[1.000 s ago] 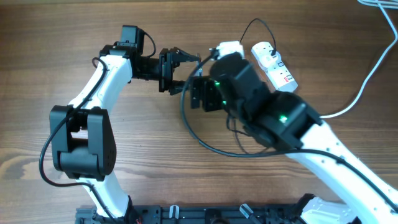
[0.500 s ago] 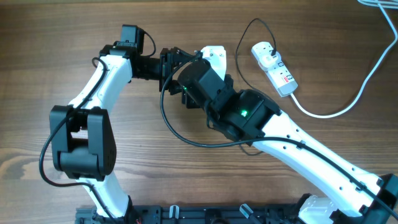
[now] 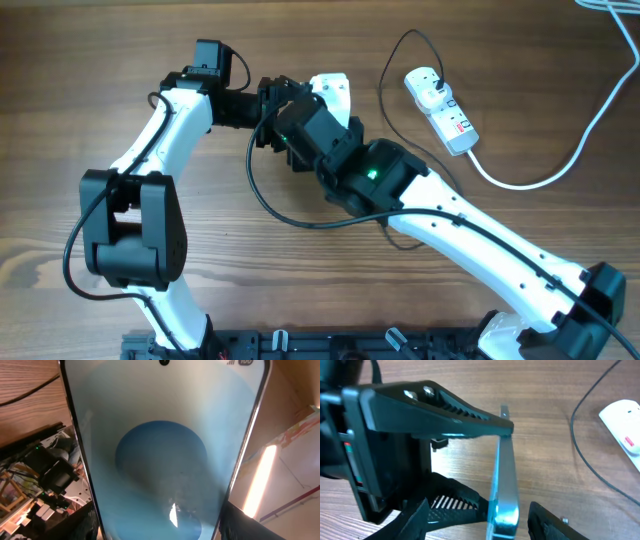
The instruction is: Plug charger to phone and switch on socket
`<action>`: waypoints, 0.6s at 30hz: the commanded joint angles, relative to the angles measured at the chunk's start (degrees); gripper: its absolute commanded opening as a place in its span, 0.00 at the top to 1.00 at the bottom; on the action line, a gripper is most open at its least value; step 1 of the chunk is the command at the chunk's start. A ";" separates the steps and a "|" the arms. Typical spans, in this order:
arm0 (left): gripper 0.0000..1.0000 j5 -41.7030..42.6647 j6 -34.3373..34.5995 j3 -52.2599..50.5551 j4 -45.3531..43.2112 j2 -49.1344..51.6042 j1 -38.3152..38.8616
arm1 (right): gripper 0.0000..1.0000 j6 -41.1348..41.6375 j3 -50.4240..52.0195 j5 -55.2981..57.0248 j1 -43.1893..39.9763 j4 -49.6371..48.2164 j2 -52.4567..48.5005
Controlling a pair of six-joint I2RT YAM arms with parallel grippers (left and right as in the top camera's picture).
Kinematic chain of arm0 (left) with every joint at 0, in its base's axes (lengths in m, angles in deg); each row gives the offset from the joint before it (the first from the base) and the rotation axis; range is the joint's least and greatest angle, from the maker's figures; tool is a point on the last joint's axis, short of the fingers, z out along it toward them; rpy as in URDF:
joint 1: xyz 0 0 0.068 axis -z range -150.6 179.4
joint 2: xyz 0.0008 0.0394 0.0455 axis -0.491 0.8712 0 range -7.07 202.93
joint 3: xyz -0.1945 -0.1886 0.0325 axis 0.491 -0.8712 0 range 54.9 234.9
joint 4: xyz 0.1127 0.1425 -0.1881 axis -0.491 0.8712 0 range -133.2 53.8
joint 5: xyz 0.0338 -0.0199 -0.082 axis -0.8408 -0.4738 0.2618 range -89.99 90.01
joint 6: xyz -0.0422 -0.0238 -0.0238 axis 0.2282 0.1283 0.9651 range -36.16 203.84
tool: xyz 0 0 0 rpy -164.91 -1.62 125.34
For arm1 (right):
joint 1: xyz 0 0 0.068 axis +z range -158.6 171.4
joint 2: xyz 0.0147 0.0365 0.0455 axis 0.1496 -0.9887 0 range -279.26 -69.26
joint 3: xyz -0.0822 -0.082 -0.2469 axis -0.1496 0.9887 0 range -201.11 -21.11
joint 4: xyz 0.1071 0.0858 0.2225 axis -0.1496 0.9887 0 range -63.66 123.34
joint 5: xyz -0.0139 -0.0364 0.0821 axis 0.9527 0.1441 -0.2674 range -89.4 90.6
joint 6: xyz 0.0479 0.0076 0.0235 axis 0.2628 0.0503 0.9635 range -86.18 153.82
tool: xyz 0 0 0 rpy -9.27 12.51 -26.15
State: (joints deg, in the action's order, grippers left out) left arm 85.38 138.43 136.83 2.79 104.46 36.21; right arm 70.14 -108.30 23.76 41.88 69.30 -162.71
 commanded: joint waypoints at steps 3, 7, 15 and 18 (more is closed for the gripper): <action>0.32 2.05 -0.35 1.03 -0.85 -1.81 0.22 | 0.40 -1.81 -0.98 3.02 -0.20 -0.74 -0.37; 0.33 2.27 -0.31 1.03 -0.83 -1.81 0.22 | 0.41 -1.77 -0.98 4.07 -0.28 -0.98 -0.48; 0.33 2.71 -0.33 1.03 -0.85 -1.81 0.22 | 0.48 -0.13 -0.98 4.74 -0.35 -1.44 -0.85; 0.33 2.71 -0.33 1.03 -0.85 -1.81 0.22 | 0.51 -0.13 -0.98 4.44 -0.52 -1.36 -0.87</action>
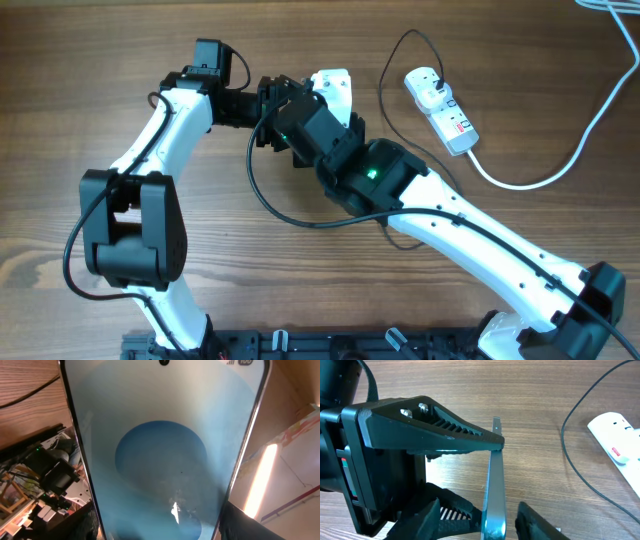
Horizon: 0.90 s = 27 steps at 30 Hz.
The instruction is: Plug charger to phone and switch on socket
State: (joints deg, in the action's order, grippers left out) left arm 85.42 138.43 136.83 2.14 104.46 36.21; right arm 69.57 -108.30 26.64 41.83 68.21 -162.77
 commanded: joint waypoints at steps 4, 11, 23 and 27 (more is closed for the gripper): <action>0.34 2.64 -0.35 1.03 -0.20 -1.81 0.22 | 0.54 0.46 -0.98 1.60 -0.48 -0.42 -0.81; 0.34 2.71 -0.35 1.03 -0.20 -1.81 0.22 | 0.67 0.92 -0.98 1.57 -0.48 -0.66 -0.81; 0.34 4.15 -0.35 1.03 -1.05 -1.81 0.22 | 0.95 1.95 -0.98 1.60 -0.48 0.13 -0.83; 0.32 4.13 -0.35 1.03 -1.07 -1.81 0.20 | 0.95 5.81 -0.98 1.86 -0.48 -0.28 -0.83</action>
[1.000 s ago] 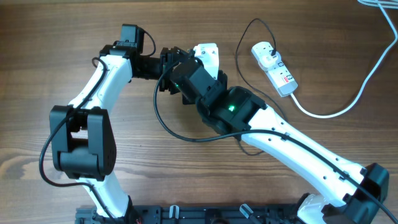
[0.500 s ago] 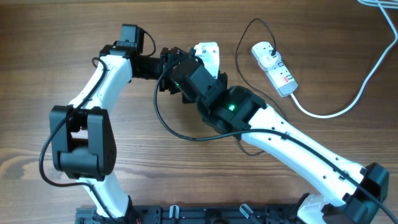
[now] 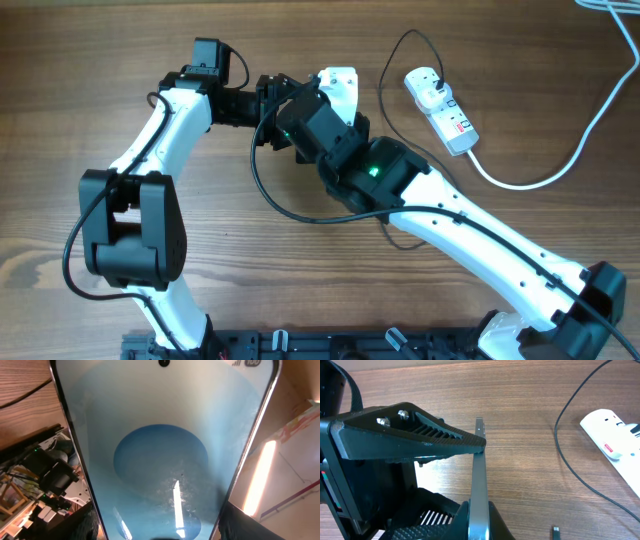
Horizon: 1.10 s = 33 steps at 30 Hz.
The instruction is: Plug charger to phone and switch on socket
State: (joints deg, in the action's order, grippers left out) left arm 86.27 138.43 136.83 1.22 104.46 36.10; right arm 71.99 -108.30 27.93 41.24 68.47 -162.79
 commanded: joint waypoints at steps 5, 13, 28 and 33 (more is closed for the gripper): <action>0.24 3.23 -0.28 1.03 -2.40 -1.81 0.15 | 0.95 25.88 -0.98 8.33 0.11 -0.61 -0.17; 0.44 3.06 2.05 1.03 -3.98 -1.81 0.17 | 0.95 57.86 -0.98 5.38 0.13 -0.98 5.31; 0.52 4.09 5.90 1.03 -3.96 -1.81 0.17 | 0.95 71.47 -0.85 1.11 0.17 2.03 2.84; 0.51 4.07 5.90 1.03 -3.96 -1.81 0.28 | 0.95 71.52 -0.85 1.09 0.17 0.61 2.03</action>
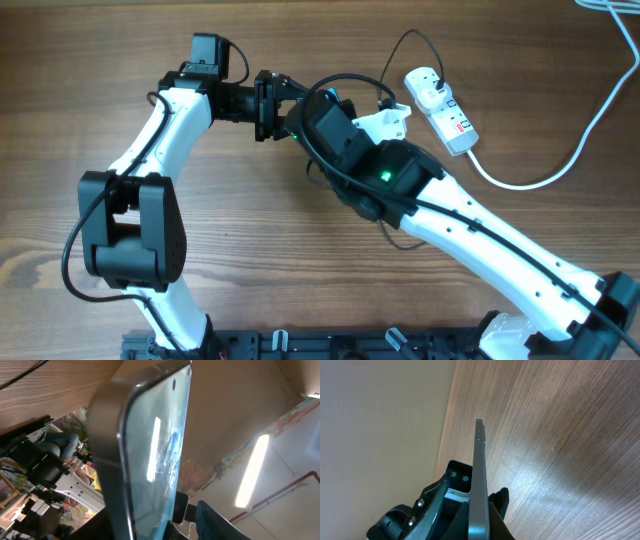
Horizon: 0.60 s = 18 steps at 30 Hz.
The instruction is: Plug charger to phone and switch on socket
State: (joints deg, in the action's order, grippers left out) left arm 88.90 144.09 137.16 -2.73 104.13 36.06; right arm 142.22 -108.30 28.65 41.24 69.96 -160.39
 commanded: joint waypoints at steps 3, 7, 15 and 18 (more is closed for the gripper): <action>0.51 1.46 0.26 0.70 0.00 -1.49 0.31 | 0.95 1.33 -0.85 0.37 0.17 -0.98 -0.59; 0.56 1.44 0.26 0.70 0.00 -1.49 0.33 | 0.95 1.31 -0.85 -1.44 0.17 -2.23 -0.61; 0.64 1.46 0.26 0.70 0.00 -1.49 0.31 | 0.95 2.99 -0.85 -1.62 0.17 -2.45 -0.61; 0.71 1.44 0.26 0.70 0.00 -1.49 0.31 | 0.94 2.91 -0.85 -1.70 0.17 -2.47 -0.61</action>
State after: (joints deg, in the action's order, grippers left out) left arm 88.94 144.40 137.16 -2.73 104.13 36.12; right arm 143.77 -108.30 26.92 41.24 67.86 -160.61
